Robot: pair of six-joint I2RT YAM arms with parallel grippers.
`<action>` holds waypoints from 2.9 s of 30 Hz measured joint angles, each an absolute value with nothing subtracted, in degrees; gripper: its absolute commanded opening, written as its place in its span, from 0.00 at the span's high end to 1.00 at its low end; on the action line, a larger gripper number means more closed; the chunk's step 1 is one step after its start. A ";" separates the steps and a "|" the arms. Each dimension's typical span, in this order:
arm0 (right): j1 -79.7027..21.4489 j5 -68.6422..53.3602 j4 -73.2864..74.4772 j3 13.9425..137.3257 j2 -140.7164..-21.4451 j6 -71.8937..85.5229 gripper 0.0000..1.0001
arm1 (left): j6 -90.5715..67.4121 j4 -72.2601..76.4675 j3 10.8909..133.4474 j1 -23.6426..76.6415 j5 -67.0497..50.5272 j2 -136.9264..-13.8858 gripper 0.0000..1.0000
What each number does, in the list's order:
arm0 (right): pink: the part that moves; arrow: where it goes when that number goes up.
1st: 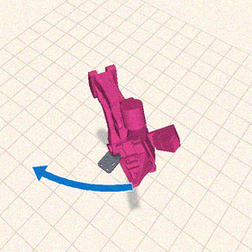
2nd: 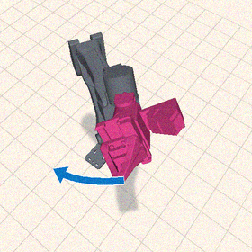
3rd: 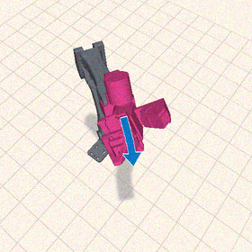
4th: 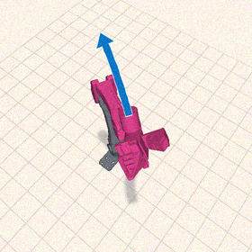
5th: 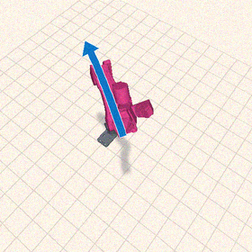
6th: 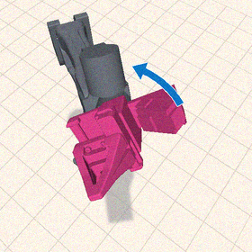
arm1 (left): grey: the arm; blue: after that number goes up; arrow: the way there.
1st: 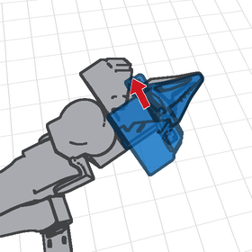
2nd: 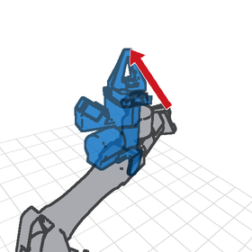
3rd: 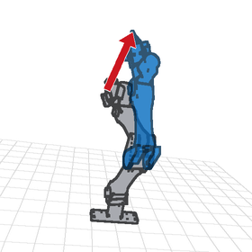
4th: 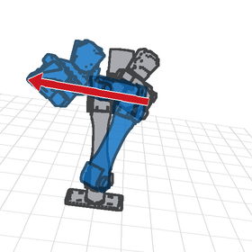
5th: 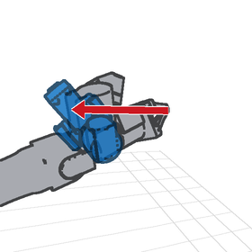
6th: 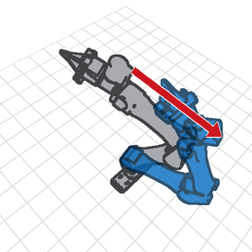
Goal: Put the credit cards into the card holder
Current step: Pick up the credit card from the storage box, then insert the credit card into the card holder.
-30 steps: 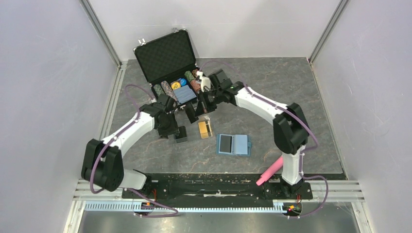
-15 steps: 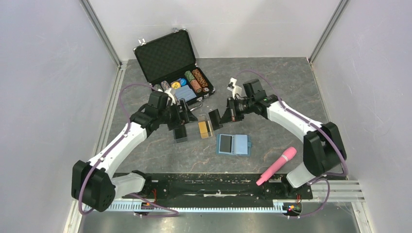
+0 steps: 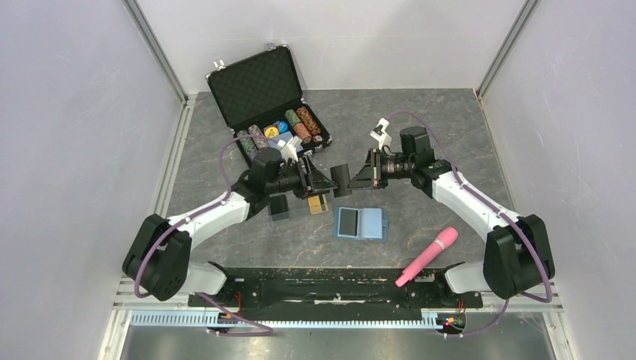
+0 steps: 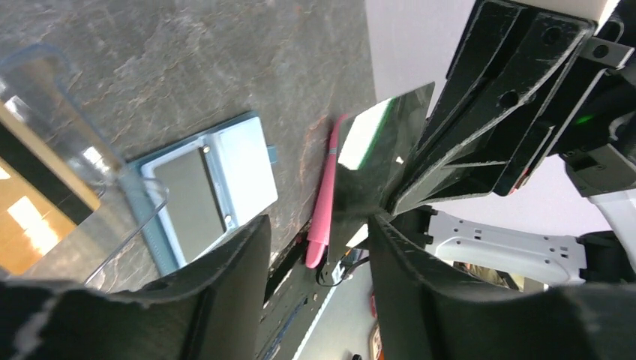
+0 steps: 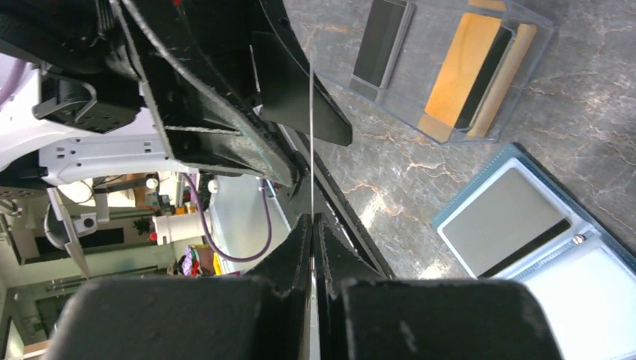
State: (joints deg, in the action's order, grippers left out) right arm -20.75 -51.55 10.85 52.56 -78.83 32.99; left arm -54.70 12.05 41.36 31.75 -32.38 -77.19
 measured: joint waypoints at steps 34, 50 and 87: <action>-17.26 -42.81 19.68 48.27 -79.29 23.31 0.30 | -58.43 17.56 40.29 32.73 -35.64 -81.41 0.98; -11.33 -29.65 29.45 40.53 -79.90 11.68 0.37 | -55.64 13.98 43.05 41.04 -31.75 -96.23 0.98; -11.00 -32.03 25.67 37.87 -85.47 10.44 0.80 | -54.57 13.43 47.27 45.23 -27.07 -102.13 0.98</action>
